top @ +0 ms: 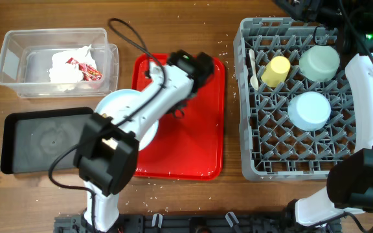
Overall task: Sort waste into correct bins and load items into the dishwasher rack
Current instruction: 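Tip the plate over the black tray to dump the scraps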
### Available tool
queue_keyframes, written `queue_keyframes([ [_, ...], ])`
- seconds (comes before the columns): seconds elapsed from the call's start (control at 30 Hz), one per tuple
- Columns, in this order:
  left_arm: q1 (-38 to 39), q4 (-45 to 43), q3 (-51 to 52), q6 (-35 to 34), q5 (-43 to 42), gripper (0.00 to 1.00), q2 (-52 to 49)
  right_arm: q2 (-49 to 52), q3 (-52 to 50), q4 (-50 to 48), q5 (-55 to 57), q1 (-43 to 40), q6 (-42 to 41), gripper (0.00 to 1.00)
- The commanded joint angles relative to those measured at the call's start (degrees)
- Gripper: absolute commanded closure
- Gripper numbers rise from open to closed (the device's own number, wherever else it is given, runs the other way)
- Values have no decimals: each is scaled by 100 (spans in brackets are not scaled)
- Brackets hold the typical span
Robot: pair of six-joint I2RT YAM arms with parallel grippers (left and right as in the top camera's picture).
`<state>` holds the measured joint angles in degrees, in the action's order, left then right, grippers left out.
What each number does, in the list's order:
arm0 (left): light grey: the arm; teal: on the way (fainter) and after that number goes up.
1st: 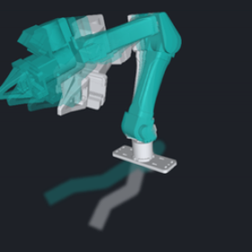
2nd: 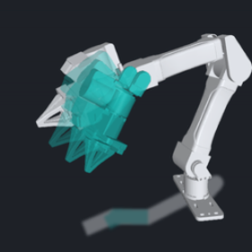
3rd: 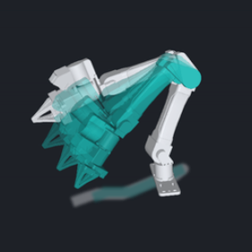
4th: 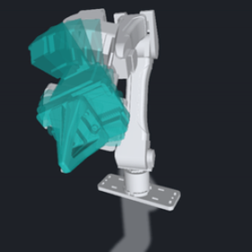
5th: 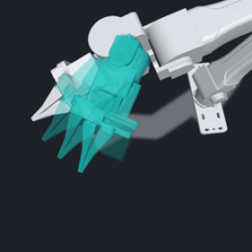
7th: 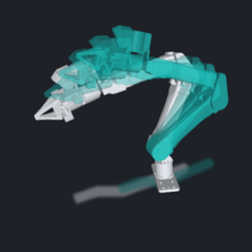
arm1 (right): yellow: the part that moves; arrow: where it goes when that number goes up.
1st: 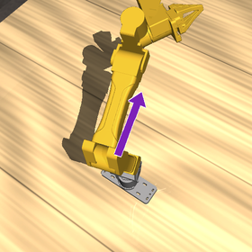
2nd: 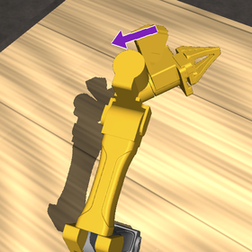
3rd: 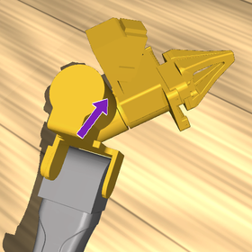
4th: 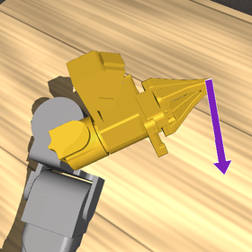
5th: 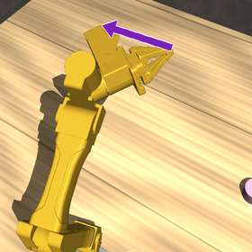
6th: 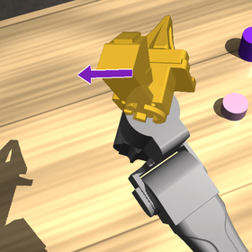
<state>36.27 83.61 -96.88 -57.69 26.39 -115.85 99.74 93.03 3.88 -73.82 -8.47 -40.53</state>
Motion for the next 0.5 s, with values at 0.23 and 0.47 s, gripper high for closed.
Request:
queue_keyframes([
  [0.23, -2507, -354, -118, 195, 328, 96, 691, -61, 26, 2, 55, -13, -15, 0],
  [0.47, -4321, -772, -118, 192, -516, 96, 691, -61, 26, 2, 57, -13, -13, 0],
])
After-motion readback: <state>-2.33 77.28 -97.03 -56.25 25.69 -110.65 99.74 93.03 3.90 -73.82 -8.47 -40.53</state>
